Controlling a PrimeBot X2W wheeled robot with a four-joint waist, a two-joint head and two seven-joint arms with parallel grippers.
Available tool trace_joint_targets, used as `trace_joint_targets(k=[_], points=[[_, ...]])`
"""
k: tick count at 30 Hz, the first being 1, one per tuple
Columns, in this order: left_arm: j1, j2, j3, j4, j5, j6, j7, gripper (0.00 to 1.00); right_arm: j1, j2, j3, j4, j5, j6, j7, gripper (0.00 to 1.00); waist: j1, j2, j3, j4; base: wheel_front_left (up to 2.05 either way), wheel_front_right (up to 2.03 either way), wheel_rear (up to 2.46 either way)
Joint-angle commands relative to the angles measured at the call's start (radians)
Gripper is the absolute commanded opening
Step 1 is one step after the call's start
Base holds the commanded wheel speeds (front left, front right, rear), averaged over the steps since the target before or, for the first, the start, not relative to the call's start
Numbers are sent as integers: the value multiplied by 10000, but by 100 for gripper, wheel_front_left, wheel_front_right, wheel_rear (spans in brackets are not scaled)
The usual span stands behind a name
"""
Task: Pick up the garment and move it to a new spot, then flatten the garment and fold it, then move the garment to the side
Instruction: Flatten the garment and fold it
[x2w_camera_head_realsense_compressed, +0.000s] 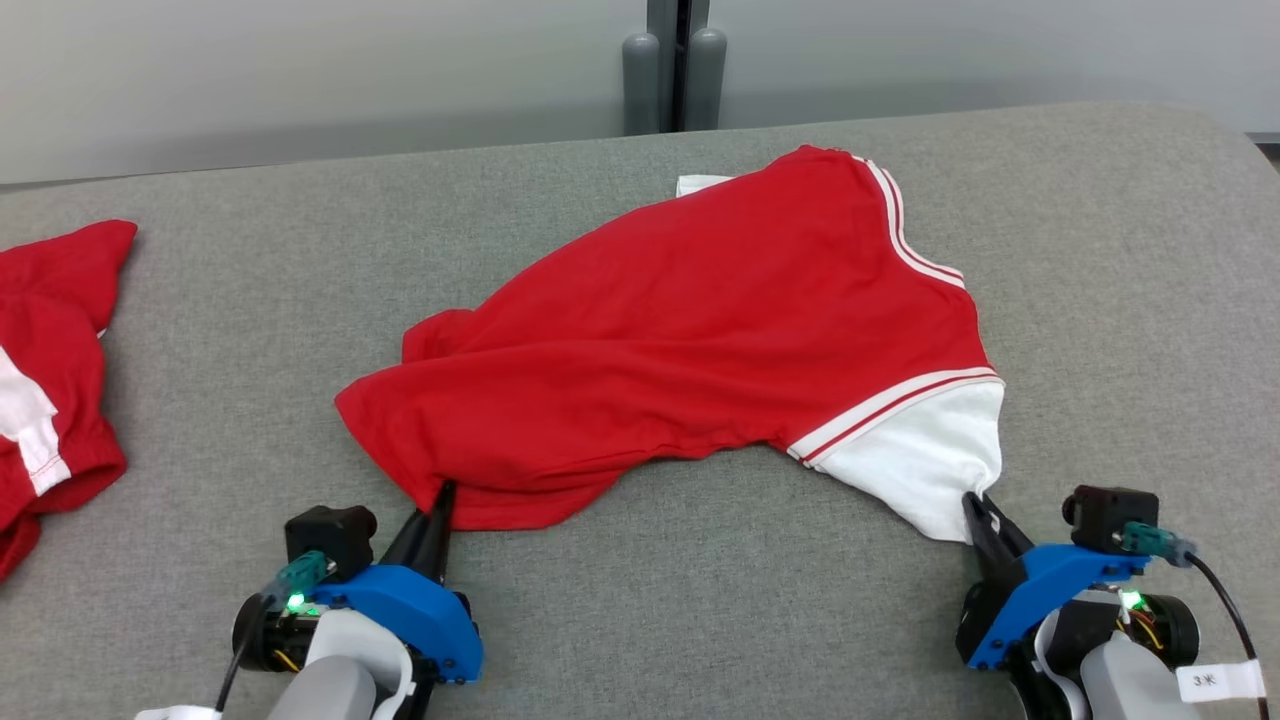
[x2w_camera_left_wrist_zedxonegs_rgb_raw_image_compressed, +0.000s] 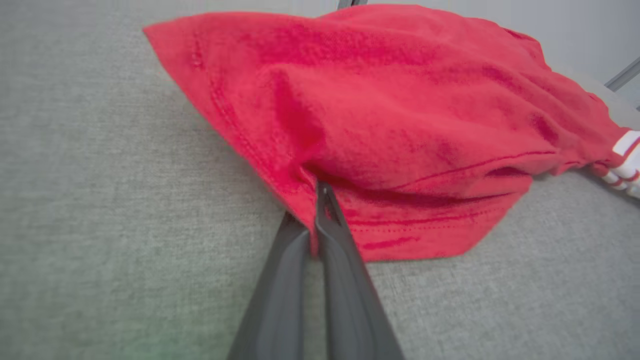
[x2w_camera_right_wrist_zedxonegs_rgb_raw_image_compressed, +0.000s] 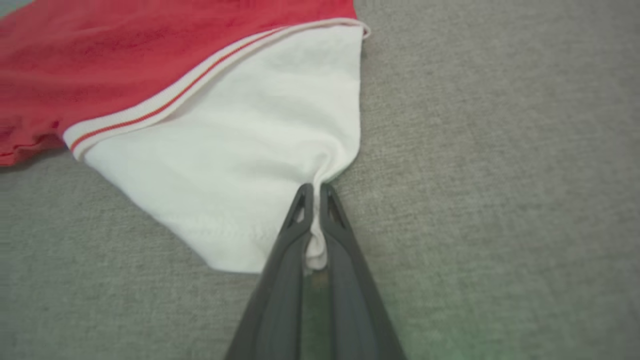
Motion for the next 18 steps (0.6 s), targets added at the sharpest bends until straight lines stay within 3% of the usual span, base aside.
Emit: trace_joint_targets(k=[1, 9, 18], points=[[75, 80, 78, -116, -48, -22, 3, 0, 99, 88, 27, 106, 105, 26, 21, 0, 0, 0, -18, -9, 0, 0, 0], [726, 850, 461, -3190, -847, -110, 529, 0, 78, 36, -988, -2945, 2267, 17, -527, 0, 0, 0, -313, -117, 0, 0, 0], [729, 2334, 961, -8085, -1411, 16, 2540, 0, -326, 36, -1653, -8026, 2955, 18, 1406, 0, 0, 0, -342, -125, 0, 0, 0]])
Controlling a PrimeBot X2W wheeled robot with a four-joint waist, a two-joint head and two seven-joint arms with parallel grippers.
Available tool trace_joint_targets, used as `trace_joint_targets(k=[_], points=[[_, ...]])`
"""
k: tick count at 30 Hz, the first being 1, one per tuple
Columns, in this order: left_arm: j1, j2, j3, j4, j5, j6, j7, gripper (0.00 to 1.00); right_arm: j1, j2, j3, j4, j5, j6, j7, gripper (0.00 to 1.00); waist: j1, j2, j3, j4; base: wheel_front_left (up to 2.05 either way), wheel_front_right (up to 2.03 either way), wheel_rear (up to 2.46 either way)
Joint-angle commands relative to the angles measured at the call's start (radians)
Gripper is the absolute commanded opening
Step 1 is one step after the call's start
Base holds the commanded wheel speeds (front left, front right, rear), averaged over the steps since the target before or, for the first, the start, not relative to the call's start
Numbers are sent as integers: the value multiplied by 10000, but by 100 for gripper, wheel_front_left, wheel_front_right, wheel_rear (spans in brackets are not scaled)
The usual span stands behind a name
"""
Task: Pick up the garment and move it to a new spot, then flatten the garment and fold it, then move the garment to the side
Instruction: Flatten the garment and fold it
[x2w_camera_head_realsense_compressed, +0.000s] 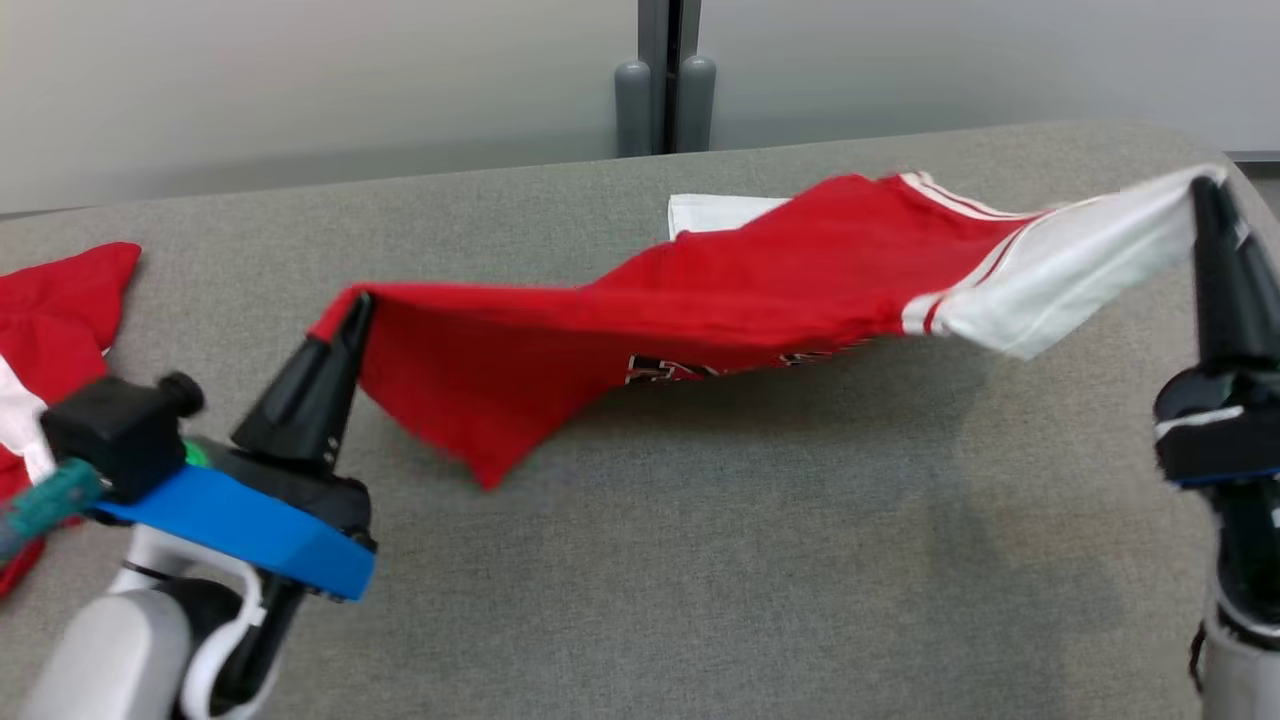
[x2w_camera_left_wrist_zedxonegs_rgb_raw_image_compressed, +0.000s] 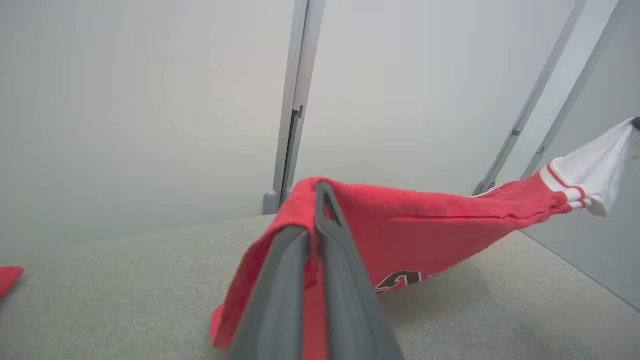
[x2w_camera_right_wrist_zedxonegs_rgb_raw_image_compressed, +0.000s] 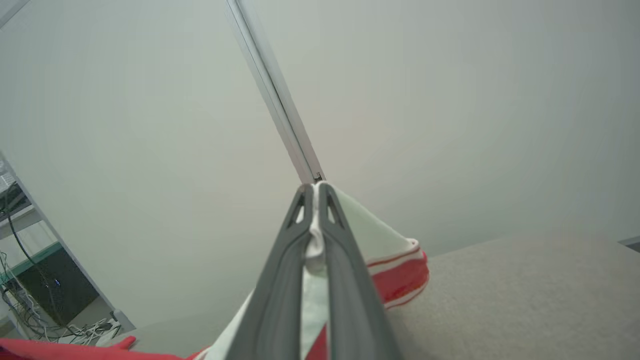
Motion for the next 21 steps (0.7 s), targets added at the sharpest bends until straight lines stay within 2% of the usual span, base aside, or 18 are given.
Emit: trace_joint_targets(k=[1, 6, 9, 12, 15, 18, 21], points=[[-271, 338, 174, -728, -175, 62, 505, 0, -410, -27, -80, -742, 40, 9, 487, 0, 0, -1, 57, 5, 0, 0, 0], [-1115, 1187, 688, -2489, -873, 121, 2018, 0, -1831, -117, -135, -2380, -502, 9, 2148, 0, 0, -1, 422, -63, 0, 0, 0], [-1805, 1716, 902, -2922, -976, 175, 2831, 0, -2969, -334, -109, -2567, -689, 7, 2992, 0, 0, -1, 806, -104, 0, 0, 0], [-2552, 2174, 1063, -2797, -983, 212, 3480, 0, -4328, -384, 85, -1787, -355, 9, 3500, 0, 0, -1, 1402, -293, 0, 0, 0], [-3483, 2572, 1226, -2236, -911, 226, 3945, 0, -5773, -316, 241, -397, -157, 7, 3426, 0, 0, -1, 2217, -503, 0, 0, 0], [-4766, 2782, 1157, -1136, -632, 163, 4105, 0, -7249, -227, 470, 1139, -221, 9, 2901, 0, 0, -1, 3081, -619, 0, 0, 0], [-6247, 2918, 1093, 37, -110, 121, 3812, 0, -8661, -236, 796, 2591, -611, 9, 1936, 0, 0, -1, 3737, -728, 0, 0, 0]])
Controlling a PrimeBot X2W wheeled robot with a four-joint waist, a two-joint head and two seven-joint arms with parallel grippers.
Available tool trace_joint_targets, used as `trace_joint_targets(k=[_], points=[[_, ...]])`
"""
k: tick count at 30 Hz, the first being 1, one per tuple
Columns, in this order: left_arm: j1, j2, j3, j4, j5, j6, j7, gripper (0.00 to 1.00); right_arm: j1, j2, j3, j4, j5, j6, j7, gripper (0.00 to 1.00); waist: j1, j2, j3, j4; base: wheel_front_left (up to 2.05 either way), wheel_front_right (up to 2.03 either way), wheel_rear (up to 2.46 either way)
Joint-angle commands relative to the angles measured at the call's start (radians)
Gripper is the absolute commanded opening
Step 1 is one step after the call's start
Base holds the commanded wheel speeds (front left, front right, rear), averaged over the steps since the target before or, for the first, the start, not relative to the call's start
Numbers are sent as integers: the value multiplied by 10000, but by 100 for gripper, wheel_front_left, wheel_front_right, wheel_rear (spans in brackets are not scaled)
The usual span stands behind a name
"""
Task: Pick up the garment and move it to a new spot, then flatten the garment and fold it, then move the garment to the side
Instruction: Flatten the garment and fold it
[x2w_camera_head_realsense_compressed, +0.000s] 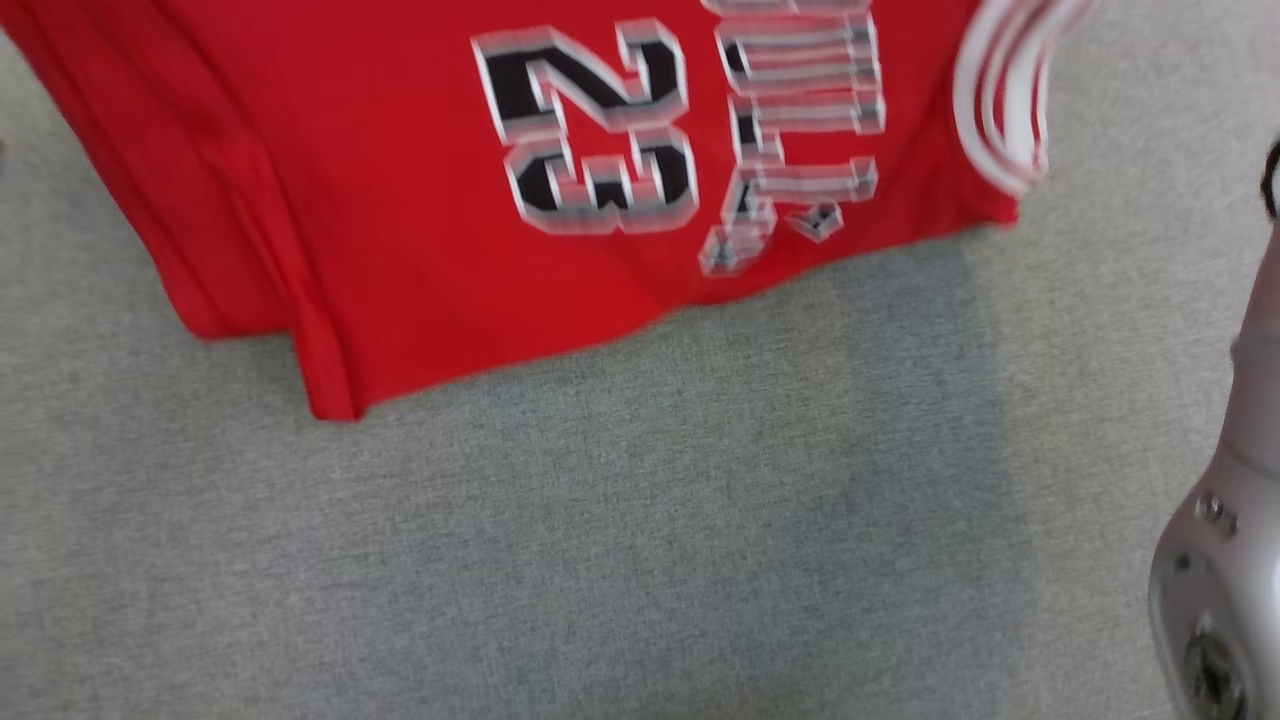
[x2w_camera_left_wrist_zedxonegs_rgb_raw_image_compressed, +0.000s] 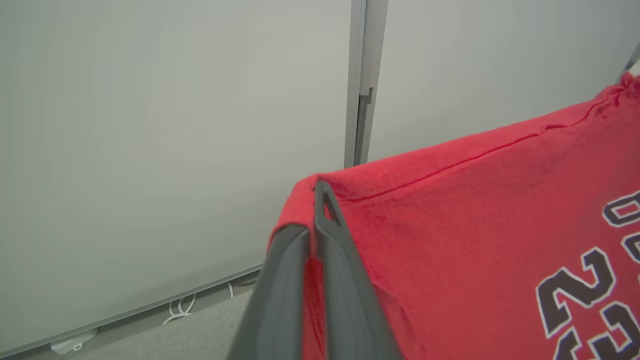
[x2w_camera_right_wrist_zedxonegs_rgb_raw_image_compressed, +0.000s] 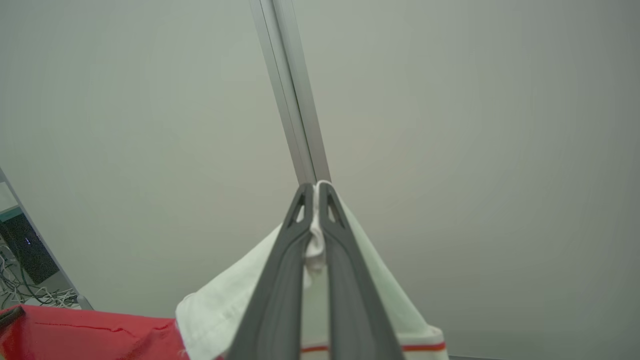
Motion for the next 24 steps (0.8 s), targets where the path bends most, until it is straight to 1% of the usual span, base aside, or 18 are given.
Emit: trace_joint_targets(k=[1, 4, 7, 10, 12, 14, 19, 21, 24], points=[[-1229, 35, 43, 685, 395, -18, -419, 0, -1097, -15, 133, 788, -238, 7, -767, 0, -5, -1, 668, 223, 0, 0, 0], [-2991, 5, -137, 1503, 1153, -51, -1117, 0, -2676, -73, 176, 1769, -551, 7, -2070, 0, -5, -1, 1218, 224, 0, 0, 0], [-4571, -95, -462, 2143, 1957, -94, -2012, 0, -4005, -230, 261, 2433, -884, 7, -3451, 0, -5, -1, 1381, 299, 0, 0, 0], [-5622, -316, -836, 2675, 2560, -118, -2916, 0, -4826, -594, 548, 2932, -1163, 7, -4511, 0, -5, -1, 1365, 408, 0, 0, 0], [-6011, -425, -939, 2930, 2787, -128, -3544, 0, -5094, -813, 798, 3181, -1124, 7, -5072, 0, -5, -1, 1374, 477, 0, 0, 0], [-5972, -421, -1124, 3097, 3017, -150, -4078, 0, -4938, -1056, 1063, 3455, -1003, 7, -5450, 0, -5, -1, 1400, 504, 0, 0, 0], [-4641, -515, -1838, 3738, 3193, -196, -5169, 0, -3522, -1655, 1965, 4157, -556, 7, -5905, 0, -5, -1, 1351, 591, 0, 0, 0], [-3836, -660, -2038, 4121, 3177, -171, -5591, 0, -2601, -1785, 2331, 4415, -190, 7, -6005, 0, -5, -1, 1306, 610, 0, 0, 0], [-2508, -994, -2324, 4785, 3068, -2, -6240, 0, -1087, -1933, 2944, 4707, 373, 7, -6091, 0, -5, -1, 1100, 647, 0, 0, 0]])
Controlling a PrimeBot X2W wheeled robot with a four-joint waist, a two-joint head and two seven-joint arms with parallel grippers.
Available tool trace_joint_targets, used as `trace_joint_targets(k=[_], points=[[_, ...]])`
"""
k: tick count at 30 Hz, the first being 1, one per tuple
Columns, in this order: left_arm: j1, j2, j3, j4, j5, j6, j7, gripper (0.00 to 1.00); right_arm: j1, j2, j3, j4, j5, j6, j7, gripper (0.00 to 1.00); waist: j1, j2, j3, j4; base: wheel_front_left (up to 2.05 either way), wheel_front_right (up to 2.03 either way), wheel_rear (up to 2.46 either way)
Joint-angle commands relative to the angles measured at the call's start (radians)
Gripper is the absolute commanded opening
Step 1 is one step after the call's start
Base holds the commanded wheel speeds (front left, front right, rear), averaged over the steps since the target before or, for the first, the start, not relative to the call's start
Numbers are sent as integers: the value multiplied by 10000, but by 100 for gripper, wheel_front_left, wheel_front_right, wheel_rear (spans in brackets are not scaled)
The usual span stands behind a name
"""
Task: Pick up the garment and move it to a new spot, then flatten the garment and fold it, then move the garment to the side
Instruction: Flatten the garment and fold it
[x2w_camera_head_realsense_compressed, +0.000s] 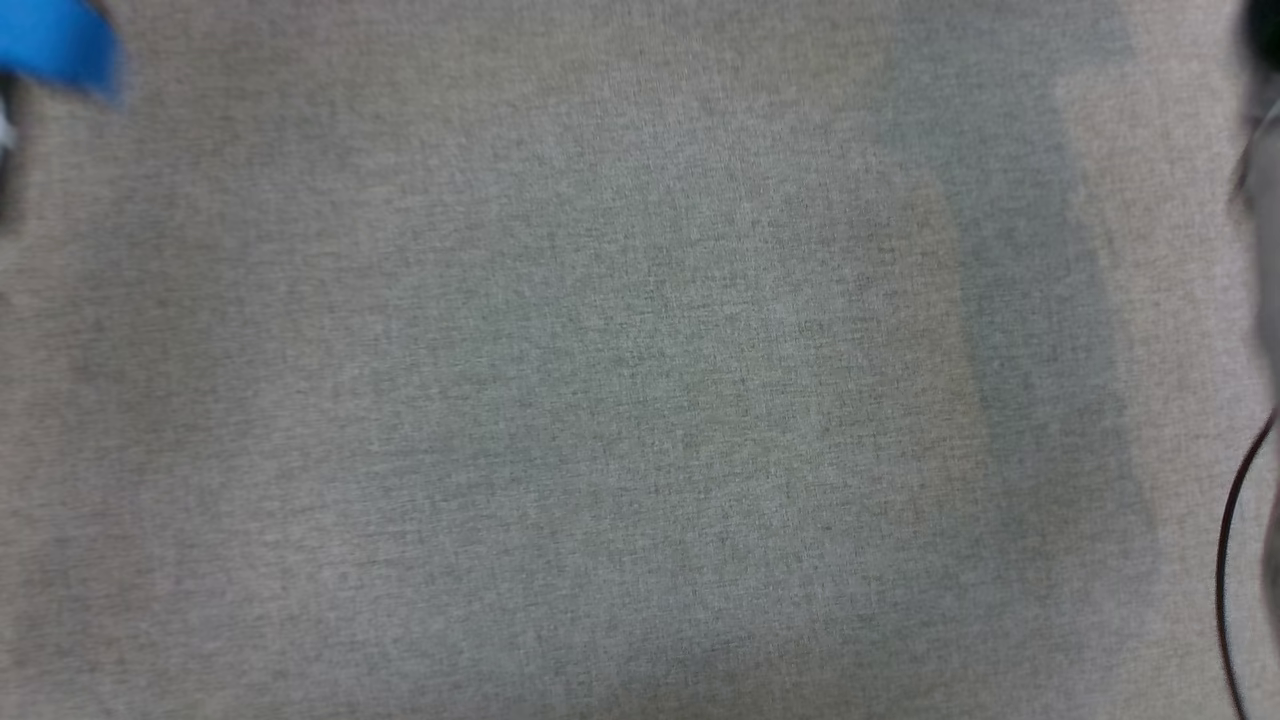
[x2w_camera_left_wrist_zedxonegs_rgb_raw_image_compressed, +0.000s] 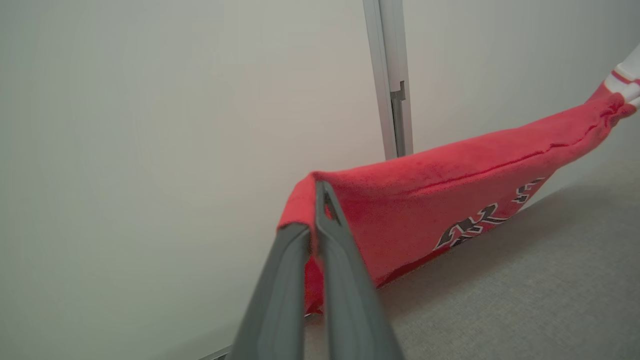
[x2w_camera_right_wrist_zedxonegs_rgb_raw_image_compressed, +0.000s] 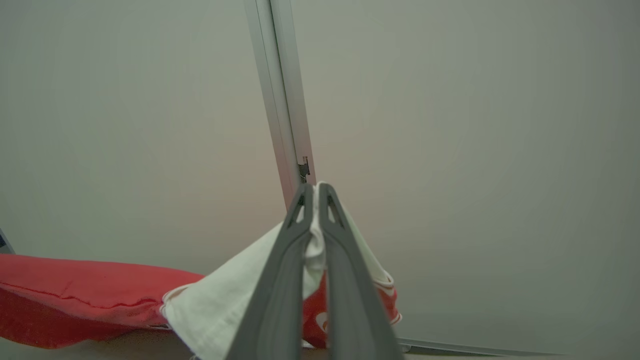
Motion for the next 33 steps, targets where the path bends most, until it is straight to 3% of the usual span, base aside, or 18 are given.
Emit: trace_joint_targets(k=[1, 9, 16, 24, 33], points=[[577, -164, -50, 260, -111, 121, -286, 0, 703, -111, 250, 78, 287, 5, -57, 0, -1, 0, -111, 0, 0, 0, 0], [4336, -1411, 150, 1571, -1353, 845, -1317, 0, 4540, -455, 1398, -400, 2289, 5, 452, 0, -1, 0, -1357, -32, 0, 0, 0], [7315, -2008, 29, 987, -2275, 1185, -968, 0, 7422, -853, 1224, -1227, 2212, 5, 1995, 0, -1, 0, -2701, 155, 0, 0, 0], [9669, -1715, 244, -872, -3243, 1616, 132, 0, 10470, -424, -428, -3233, 1732, 7, 5471, 0, -1, 0, -3666, 345, 0, 0, 0], [11420, -1174, 354, -3281, -3770, 2320, 1450, 0, 13792, 1387, -2565, -7328, 1020, 5, 10021, 0, -1, 0, -3875, 428, 0, 0, 0]])
